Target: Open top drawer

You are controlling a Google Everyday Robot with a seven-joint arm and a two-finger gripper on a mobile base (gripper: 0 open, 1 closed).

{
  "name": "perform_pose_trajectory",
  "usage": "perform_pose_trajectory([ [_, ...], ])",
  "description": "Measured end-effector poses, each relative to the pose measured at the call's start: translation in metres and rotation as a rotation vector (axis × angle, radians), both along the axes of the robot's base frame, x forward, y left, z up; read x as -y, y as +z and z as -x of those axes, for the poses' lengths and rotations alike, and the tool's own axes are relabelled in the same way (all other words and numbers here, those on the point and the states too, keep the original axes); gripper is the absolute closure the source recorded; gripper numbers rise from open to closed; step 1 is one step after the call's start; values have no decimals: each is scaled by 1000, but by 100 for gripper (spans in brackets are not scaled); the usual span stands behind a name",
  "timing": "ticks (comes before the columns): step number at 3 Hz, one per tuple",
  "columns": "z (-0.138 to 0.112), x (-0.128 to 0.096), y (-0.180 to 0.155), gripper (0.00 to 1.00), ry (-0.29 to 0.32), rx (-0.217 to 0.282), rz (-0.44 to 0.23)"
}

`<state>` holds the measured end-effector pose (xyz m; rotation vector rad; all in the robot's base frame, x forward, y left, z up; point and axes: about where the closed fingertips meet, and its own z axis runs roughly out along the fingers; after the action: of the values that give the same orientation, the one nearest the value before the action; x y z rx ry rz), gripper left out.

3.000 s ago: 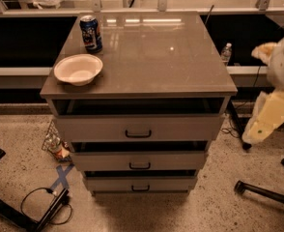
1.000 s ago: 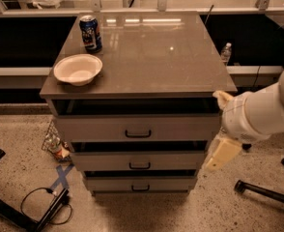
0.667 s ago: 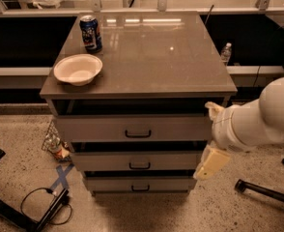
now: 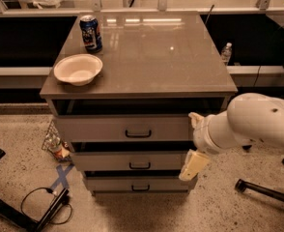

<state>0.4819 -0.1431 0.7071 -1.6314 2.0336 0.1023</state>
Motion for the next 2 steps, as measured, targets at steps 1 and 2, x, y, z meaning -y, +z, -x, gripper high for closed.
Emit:
perform_pose_trajectory([
  [1,-27,-1,-25,0,15,-25,20],
  [2,-59,11,-38,0,14,-42,71],
])
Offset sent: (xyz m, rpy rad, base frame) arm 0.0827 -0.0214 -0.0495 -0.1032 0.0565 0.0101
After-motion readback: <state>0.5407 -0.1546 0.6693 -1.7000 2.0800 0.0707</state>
